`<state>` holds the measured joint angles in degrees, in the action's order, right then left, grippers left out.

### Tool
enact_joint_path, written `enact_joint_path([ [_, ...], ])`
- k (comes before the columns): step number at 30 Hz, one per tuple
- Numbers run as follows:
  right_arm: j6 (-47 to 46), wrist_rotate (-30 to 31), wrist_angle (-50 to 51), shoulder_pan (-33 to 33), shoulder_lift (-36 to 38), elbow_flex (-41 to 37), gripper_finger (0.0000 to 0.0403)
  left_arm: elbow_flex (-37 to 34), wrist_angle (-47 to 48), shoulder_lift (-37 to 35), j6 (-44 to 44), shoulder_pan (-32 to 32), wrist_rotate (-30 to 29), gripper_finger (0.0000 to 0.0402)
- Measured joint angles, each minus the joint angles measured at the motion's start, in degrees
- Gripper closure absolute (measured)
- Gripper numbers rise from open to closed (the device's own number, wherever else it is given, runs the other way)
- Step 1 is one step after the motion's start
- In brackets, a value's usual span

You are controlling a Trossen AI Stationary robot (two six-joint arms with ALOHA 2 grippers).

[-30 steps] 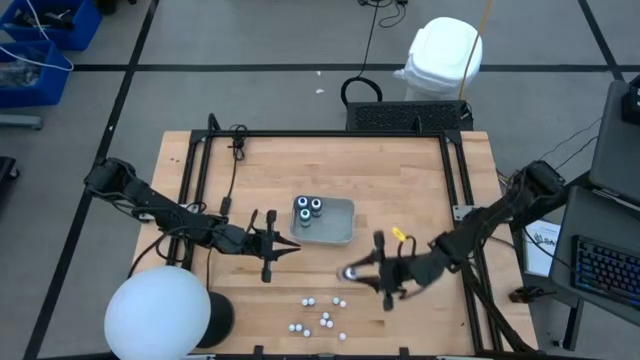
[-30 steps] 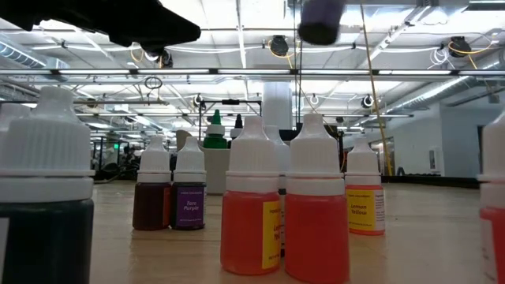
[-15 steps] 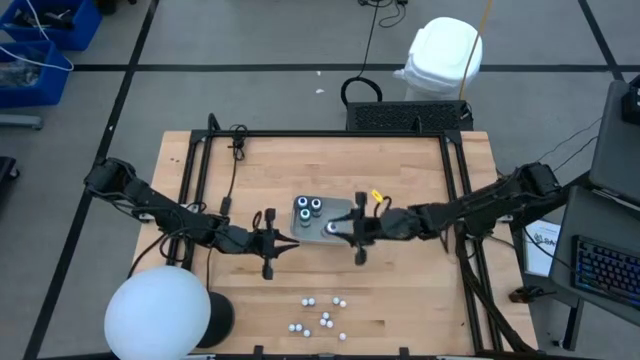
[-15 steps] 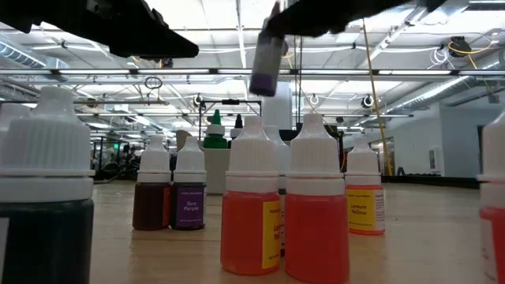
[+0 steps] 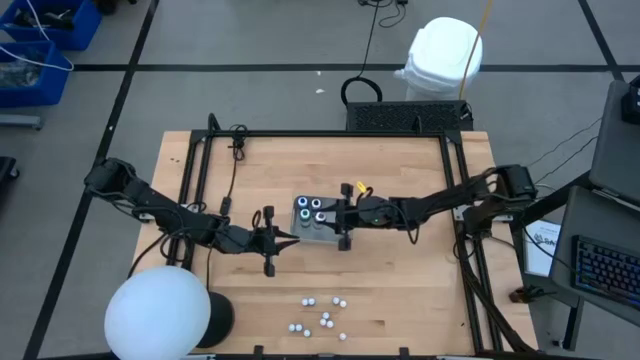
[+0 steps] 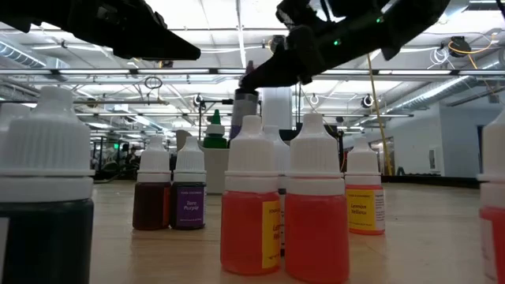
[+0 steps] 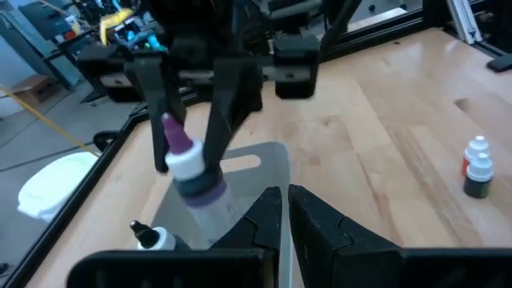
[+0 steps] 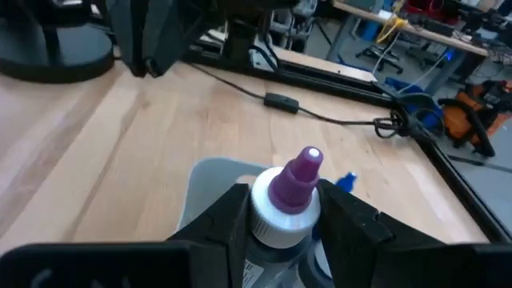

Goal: Pick & Place food coloring
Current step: Put the large purple food coloring bottle into the gray bin

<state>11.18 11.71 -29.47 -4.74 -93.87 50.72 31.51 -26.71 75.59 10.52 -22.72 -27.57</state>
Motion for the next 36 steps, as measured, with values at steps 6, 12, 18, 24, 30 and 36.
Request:
enact_joint_path([
  [6,-0.5,0.1,-2.4,1.4,-4.4,0.0,0.0285,0.0,0.3,0.0,0.0,0.0,0.0,0.0366],
  [12,-3.2,0.0,-4.8,1.4,-7.4,0.0,0.0287,0.0,0.3,0.0,1.3,0.0,0.0,0.0366],
  [18,-3.2,0.1,-5.1,1.6,-10.1,0.0,0.0286,0.0,0.3,0.0,1.3,0.0,0.0,0.0366],
  [24,-3.1,-1.3,-5.9,2.0,-11.1,0.0,0.0284,0.0,0.1,0.0,1.4,0.0,0.0,0.0366],
  [30,-3.2,-1.7,-5.6,2.1,-11.1,0.0,0.0284,0.0,-0.1,0.0,2.3,0.2,0.0,0.0366],
  [36,-2.4,-5.6,-3.7,2.1,-11.1,0.1,0.0252,0.0,0.3,0.0,1.6,0.2,0.0,0.0366],
])
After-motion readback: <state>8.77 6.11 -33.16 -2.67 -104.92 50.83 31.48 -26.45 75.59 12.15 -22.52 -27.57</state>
